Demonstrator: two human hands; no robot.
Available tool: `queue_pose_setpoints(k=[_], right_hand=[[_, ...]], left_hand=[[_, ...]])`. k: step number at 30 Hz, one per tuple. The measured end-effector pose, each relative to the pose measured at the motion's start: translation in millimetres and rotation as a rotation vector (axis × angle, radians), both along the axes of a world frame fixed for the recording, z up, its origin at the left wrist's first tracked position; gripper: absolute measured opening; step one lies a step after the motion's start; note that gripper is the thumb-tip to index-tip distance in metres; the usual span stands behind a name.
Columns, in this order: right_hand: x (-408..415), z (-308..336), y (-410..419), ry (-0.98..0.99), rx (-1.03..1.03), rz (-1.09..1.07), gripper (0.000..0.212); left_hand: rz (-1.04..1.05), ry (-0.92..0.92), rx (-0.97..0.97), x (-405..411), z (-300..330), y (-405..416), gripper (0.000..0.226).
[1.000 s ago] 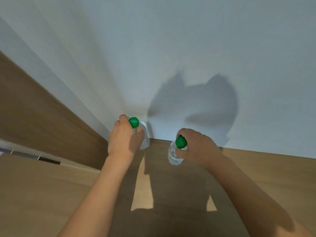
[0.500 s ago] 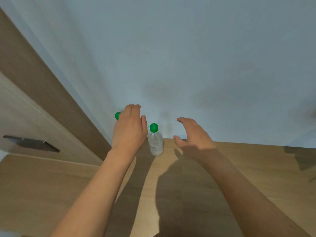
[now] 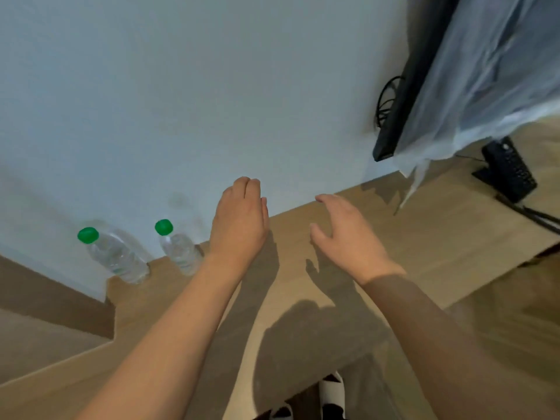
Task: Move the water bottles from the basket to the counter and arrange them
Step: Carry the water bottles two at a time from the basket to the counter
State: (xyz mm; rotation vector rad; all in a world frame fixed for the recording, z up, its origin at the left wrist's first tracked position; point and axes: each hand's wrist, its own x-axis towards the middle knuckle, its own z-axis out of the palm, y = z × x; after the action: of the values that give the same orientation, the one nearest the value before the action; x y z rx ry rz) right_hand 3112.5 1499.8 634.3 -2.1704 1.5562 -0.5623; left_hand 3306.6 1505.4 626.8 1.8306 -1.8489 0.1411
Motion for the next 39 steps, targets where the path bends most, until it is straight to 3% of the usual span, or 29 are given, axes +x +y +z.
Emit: queue_pose_setpoints(k=[12, 20, 24, 31, 39], right_hand=[[-282.5, 10.1, 71.9, 0.000, -0.036, -0.503, 0.054], [-488.9, 1.9, 124.7, -0.006, -0.071, -0.755, 0.052], [-565.6, -0.7, 140.4, -0.041, -0.109, -0.883, 0.050], [-675.5, -0.3, 107.6, -0.062, -0.062, -0.963, 0.053], [-840.5, 2.4, 17.1, 0.054, -0.018, -1.012, 0.053]], left_hand=[[-0.542, -0.006, -0.052, -297.4, 3.1, -19.7, 0.025], [-0.782, -0.041, -0.063, -548.1, 4.3, -2.4, 0.038], [-0.890, -0.070, -0.089, -630.5, 9.8, -2.3, 0.031], [-0.969, -0.061, -0.036, -752.6, -3.1, -45.5, 0.032], [-0.999, -0.041, -0.023, -927.8, -7.1, -145.7, 0.035]])
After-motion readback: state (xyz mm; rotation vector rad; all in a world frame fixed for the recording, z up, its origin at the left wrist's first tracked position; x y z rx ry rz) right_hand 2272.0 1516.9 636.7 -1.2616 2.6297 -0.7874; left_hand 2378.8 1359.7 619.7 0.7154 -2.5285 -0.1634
